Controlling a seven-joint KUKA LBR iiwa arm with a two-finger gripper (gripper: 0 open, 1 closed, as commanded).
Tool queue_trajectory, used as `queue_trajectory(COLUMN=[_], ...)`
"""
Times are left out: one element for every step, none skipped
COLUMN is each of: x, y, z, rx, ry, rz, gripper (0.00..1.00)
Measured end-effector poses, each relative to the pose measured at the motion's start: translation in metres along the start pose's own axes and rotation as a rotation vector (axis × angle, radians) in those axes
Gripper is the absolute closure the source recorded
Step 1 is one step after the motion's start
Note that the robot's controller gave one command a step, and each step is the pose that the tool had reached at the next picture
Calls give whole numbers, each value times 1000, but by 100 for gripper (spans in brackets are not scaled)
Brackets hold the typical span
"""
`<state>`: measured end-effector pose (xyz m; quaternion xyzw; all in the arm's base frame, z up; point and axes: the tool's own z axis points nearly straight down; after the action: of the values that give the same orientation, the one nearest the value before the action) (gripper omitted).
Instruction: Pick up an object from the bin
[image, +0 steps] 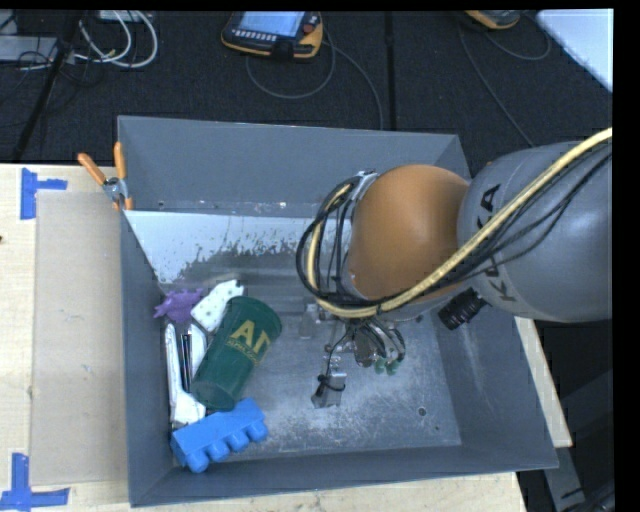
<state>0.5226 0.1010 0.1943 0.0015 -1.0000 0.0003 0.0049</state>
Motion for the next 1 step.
queue_trajectory(x=[-2], y=[-1], z=[-5], rx=[-1], ry=[-8], rz=[3], gripper=[0])
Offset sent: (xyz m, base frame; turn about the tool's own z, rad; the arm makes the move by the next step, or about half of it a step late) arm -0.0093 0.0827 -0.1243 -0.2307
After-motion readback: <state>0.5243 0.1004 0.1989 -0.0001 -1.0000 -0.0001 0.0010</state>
